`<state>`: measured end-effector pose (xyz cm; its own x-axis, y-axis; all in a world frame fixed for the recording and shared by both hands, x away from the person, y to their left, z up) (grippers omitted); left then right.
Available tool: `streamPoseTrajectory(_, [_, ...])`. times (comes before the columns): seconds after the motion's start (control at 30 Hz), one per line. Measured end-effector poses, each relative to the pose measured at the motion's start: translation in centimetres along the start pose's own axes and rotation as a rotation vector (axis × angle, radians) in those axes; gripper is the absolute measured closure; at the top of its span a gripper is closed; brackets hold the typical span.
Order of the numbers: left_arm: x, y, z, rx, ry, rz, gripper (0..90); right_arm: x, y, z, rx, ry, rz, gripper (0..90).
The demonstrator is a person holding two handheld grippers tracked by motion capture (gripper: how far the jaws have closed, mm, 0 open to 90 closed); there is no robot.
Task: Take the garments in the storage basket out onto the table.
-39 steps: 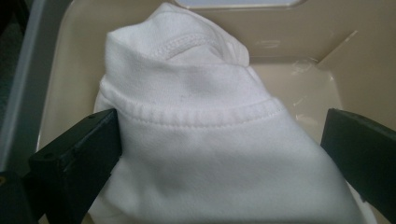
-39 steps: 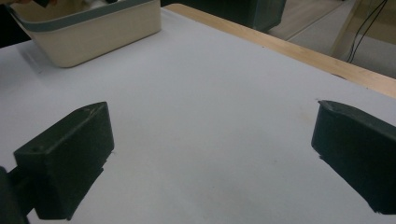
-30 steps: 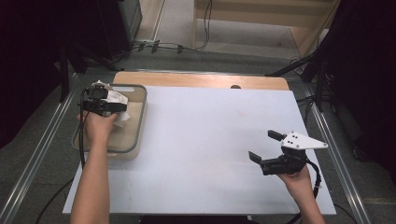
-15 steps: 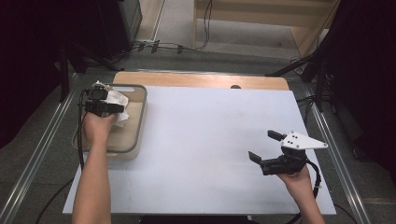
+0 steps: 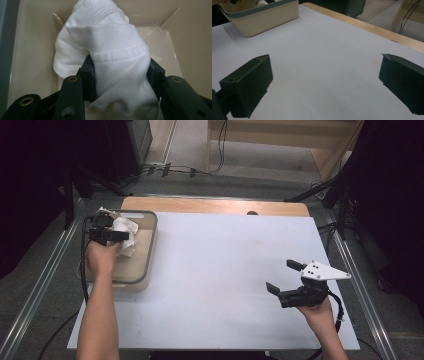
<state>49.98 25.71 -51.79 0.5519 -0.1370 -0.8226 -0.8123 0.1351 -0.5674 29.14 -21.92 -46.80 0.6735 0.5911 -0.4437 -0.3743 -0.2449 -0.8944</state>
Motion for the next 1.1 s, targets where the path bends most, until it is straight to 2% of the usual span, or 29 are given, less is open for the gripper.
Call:
streamPoseTrajectory(0.33, [-0.5, 0.0, -0.3, 0.016, 0.038, -0.007, 58.6, -0.1, -0.1, -0.1, 0.000, 0.002, -0.005, 0.0])
streamPoseTrajectory(0.83, [-1.6, -0.1, -1.7, 0.089, 0.114, -0.033, 60.4, -0.3, -0.1, -0.2, 0.000, 0.003, -0.008, 0.0])
streamPoseTrajectory(1.1, [-2.2, -0.2, -2.0, 0.111, 0.139, -0.050, 60.4, -0.3, -0.1, -0.2, 0.001, 0.002, -0.010, 0.0])
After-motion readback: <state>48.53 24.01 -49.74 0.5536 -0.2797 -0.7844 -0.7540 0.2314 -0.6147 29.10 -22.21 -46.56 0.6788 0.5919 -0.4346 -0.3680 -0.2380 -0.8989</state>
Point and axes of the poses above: each handheld gripper's, and its own axes: x roughly forward along the jaws, y roughly out of its underside, z roughly to its left, the point moved 10 cm from there along x, roughly forward along the jaws, and after that the axes turned 1 degree about -y, right-handed, at the moved point
